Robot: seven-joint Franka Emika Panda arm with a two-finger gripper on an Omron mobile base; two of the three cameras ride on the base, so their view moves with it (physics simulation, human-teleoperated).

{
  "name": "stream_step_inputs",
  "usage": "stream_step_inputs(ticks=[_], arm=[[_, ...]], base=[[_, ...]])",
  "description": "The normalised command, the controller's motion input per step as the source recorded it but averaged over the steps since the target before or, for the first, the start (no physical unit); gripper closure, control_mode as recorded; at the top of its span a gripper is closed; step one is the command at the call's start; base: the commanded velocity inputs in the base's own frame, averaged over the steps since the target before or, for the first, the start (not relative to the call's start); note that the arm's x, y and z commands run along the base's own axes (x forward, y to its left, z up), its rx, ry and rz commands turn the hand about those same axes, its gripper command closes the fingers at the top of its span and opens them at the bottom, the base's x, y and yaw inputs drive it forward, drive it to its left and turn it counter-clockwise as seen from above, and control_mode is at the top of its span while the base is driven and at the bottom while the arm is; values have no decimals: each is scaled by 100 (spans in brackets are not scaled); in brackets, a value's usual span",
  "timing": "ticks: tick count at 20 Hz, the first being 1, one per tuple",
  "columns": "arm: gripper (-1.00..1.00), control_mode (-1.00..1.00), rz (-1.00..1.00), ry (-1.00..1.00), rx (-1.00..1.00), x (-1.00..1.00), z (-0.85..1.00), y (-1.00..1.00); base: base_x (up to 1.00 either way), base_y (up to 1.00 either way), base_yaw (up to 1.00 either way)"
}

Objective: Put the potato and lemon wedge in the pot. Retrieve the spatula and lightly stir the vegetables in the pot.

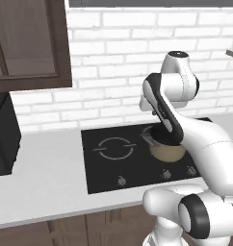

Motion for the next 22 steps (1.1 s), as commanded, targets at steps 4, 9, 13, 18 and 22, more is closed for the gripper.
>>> stream_step_inputs(ticks=[4, 9, 13, 18, 22], arm=[[-100, 100, 0, 0, 0, 0, 0, 0], [-100, 100, 0, 0, 0, 0, 0, 0], [-100, 100, 0, 0, 0, 0, 0, 0], [-100, 100, 0, 0, 0, 0, 0, 0], [-100, 100, 0, 0, 0, 0, 0, 0]], base=[[-3, -6, 0], [-3, -62, 0], [0, -86, -2], [6, -77, -3], [11, -66, -6]])
